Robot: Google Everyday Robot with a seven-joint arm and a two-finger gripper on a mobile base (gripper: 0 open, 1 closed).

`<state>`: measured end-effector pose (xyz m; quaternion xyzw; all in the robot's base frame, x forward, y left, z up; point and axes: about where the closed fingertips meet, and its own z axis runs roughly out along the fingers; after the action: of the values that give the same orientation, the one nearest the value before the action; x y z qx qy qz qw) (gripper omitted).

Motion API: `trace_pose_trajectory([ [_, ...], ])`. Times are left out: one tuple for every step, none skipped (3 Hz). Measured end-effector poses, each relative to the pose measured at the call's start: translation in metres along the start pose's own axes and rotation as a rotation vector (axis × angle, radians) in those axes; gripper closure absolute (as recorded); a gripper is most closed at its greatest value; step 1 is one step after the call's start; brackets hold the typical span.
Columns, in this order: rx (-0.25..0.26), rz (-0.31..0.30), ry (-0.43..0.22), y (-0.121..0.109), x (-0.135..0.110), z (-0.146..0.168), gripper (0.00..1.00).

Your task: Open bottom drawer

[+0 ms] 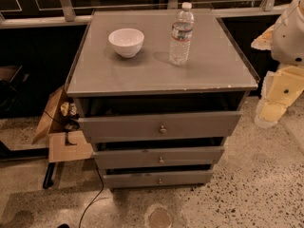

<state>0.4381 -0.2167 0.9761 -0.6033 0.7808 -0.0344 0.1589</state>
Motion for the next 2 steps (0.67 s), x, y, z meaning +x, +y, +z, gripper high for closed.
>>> trace_pose_trajectory([
  [0.000,0.000,0.000,0.0000,0.0000,0.0000,0.00],
  [0.000,0.000,0.000,0.0000,0.0000,0.0000,0.16],
])
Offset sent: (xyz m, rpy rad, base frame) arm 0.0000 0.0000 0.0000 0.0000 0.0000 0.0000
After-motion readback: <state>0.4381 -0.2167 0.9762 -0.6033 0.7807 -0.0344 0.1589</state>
